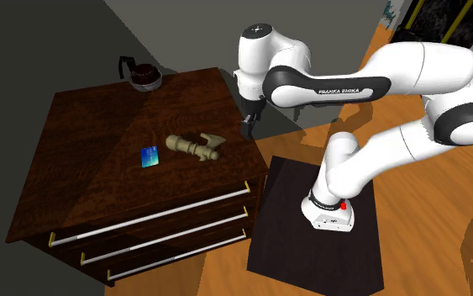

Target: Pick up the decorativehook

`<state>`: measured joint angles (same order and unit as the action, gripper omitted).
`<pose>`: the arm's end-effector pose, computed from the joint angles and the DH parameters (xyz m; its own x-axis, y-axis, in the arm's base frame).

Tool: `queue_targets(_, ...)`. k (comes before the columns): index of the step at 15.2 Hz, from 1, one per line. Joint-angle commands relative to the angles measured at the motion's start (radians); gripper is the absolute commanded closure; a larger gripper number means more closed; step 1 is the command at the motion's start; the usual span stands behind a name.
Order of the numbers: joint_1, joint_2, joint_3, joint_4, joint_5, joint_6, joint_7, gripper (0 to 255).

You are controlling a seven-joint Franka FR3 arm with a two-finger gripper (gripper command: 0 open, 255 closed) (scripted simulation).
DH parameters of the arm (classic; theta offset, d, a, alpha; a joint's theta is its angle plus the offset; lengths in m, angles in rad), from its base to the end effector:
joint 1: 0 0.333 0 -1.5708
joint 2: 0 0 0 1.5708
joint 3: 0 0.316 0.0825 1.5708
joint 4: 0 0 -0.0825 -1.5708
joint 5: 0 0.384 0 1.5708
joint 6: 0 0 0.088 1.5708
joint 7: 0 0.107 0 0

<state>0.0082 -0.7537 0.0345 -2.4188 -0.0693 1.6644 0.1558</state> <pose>0.3219 0.0093 0.5590 0.9933 -0.1151 0.0130 -0.1158 -0.9890 0.0916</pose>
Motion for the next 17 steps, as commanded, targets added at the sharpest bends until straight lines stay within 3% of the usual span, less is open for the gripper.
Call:
queue_targets(1,0.000,0.000,0.000,0.000,0.000,0.000,0.000,0)
queue_targets(9,0.021,0.319,0.078,0.248,0.017,0.053,0.072,0)
queue_targets(17,0.041,0.639,0.146,0.573,-0.014,0.026,0.147,0)
